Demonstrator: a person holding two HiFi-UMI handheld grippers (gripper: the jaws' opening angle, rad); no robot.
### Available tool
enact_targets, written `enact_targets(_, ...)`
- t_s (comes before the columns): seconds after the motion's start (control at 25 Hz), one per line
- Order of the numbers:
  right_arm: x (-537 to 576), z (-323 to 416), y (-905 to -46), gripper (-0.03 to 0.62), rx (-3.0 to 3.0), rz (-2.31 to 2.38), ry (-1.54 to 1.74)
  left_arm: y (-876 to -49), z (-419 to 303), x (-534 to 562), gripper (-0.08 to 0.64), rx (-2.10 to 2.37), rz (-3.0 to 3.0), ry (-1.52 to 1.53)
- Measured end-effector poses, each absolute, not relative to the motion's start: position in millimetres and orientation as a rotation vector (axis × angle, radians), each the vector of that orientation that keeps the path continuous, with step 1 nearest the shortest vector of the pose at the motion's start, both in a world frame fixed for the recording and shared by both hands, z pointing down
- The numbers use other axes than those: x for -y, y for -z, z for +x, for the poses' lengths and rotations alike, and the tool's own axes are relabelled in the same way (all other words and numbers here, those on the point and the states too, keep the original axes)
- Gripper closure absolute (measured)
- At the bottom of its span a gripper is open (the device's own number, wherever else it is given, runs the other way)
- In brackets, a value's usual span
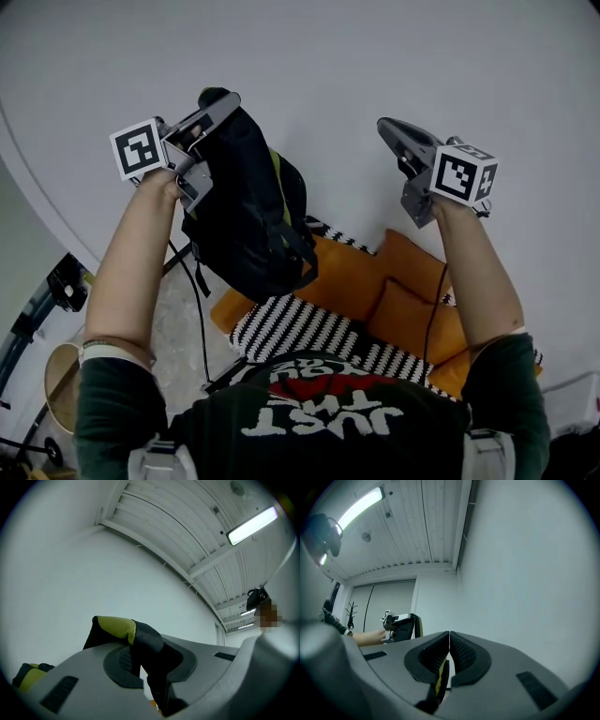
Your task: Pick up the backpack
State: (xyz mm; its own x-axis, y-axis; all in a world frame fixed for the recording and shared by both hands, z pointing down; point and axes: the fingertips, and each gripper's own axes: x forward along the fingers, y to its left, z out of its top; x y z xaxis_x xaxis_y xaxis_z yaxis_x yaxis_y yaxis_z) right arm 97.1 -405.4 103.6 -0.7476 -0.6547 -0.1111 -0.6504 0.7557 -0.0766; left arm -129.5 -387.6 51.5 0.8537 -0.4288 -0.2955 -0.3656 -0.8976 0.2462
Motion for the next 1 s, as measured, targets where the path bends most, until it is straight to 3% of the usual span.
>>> enact_targets(1.0,415.2,88.7,-96.5,0.565,-2.862,-1.113,0.047,-54.4,-128.8,391.0,0.497,0.590,2.824,0.487)
